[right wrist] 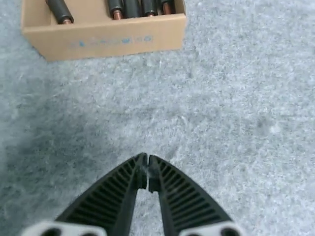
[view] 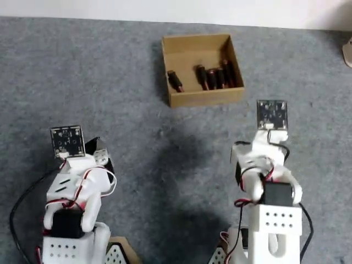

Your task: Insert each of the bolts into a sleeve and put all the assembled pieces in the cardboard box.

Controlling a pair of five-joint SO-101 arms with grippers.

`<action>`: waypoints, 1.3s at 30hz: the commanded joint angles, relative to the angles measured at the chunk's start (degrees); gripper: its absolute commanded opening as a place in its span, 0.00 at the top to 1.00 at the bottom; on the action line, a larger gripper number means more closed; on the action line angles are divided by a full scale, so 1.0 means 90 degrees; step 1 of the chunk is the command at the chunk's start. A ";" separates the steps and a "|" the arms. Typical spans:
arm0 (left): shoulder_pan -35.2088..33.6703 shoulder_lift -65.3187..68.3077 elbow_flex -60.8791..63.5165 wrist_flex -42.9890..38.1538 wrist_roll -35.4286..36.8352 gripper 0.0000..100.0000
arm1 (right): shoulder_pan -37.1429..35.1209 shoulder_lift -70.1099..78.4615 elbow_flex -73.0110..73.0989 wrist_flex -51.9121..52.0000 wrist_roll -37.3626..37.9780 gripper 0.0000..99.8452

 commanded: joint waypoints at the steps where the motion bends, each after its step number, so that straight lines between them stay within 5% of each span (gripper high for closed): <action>1: -0.0073 -0.0386 -0.0034 0.0254 -0.0088 0.99 | 0.0073 -0.0425 0.0444 -0.0523 0.0078 1.00; 19: -0.0542 -0.0923 0.0845 0.0361 -0.0606 0.99 | 0.0034 -0.4420 0.3502 -0.0757 0.0274 1.00; 39: -0.0659 -0.0923 0.0855 0.1670 -0.1387 0.99 | 0.0063 -0.4361 0.3863 0.0171 0.0391 1.00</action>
